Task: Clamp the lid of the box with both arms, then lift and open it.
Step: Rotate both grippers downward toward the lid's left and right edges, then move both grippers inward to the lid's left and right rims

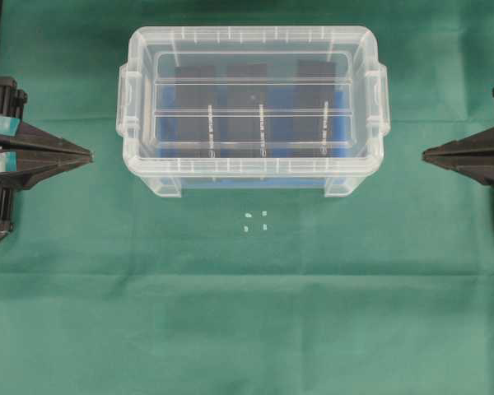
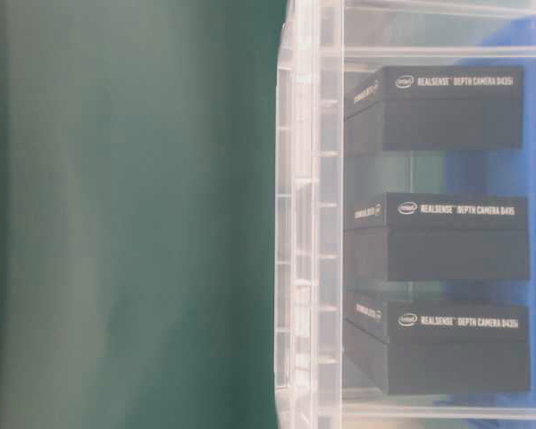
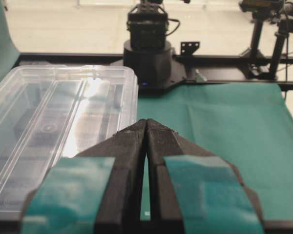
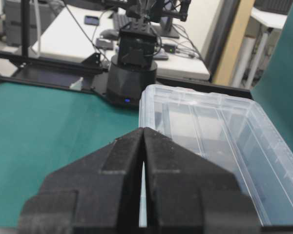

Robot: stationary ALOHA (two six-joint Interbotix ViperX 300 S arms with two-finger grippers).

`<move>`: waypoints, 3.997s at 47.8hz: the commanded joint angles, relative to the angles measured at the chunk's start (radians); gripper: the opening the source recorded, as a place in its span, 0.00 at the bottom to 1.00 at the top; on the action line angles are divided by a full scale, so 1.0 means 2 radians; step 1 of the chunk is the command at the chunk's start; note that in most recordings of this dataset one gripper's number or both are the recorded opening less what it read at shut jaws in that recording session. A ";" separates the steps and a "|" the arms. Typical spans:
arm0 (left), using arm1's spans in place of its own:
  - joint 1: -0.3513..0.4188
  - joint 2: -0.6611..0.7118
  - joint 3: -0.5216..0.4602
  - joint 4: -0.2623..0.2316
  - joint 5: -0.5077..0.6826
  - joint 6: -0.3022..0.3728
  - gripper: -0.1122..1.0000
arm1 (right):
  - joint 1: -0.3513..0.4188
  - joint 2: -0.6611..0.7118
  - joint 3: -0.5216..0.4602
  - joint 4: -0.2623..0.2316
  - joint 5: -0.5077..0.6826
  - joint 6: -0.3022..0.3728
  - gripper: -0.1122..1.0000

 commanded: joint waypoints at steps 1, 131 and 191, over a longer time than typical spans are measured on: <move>-0.008 0.001 -0.012 0.002 -0.013 -0.002 0.12 | 0.002 0.004 -0.015 0.002 -0.001 -0.001 0.10; 0.123 0.162 -0.225 0.006 0.665 -0.074 0.12 | -0.163 0.172 -0.216 -0.012 0.694 0.018 0.10; 0.092 0.177 -0.186 0.014 0.651 0.036 0.12 | -0.163 0.202 -0.196 -0.037 0.645 -0.069 0.10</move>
